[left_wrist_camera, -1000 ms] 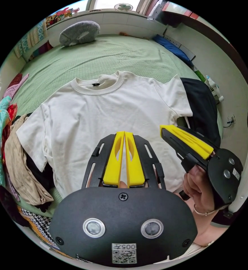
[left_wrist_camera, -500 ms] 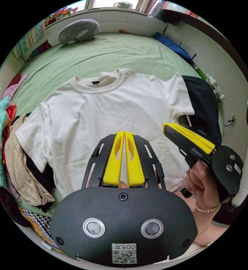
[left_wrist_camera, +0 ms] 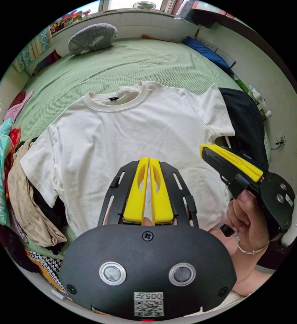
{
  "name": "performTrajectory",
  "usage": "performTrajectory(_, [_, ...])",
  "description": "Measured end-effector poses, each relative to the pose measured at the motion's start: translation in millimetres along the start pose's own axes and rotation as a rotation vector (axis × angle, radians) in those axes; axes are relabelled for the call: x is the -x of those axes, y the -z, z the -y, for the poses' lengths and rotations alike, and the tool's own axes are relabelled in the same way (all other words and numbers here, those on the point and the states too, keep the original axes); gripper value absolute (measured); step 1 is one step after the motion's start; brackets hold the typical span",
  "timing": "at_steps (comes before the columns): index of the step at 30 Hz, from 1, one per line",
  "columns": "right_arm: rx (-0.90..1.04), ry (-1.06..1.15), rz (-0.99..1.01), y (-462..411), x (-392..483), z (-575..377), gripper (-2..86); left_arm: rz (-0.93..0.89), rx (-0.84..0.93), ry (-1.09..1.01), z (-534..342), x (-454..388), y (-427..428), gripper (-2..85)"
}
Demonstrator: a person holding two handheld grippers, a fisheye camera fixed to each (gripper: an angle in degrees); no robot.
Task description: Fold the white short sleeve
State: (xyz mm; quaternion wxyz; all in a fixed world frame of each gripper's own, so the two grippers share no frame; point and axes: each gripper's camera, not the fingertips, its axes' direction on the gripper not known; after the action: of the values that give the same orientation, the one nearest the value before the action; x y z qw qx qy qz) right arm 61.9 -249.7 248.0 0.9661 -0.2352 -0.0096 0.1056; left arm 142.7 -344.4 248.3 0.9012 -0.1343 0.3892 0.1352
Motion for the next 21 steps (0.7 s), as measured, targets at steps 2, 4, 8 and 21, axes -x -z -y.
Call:
performTrajectory(2, [0.005, -0.004, 0.009, -0.9, -0.6, -0.3, -1.3, 0.004, 0.005, 0.001, -3.4, 4.6, 4.0, -0.1])
performTrajectory(4, [0.011, -0.006, 0.017, -2.3, -0.3, -0.1, -1.3, 0.008, 0.006, -0.001, -6.1, 7.9, 7.3, -0.1])
performTrajectory(8, [0.018, 0.000, 0.025, -3.3, 2.0, 0.8, -1.3, 0.014, 0.008, -0.001, -13.4, 17.8, 16.9, -0.1])
performTrajectory(21, [0.020, -0.007, 0.033, -2.9, 4.8, 4.4, -1.3, 0.006, 0.002, 0.021, -46.9, 67.9, 57.0, -0.1])
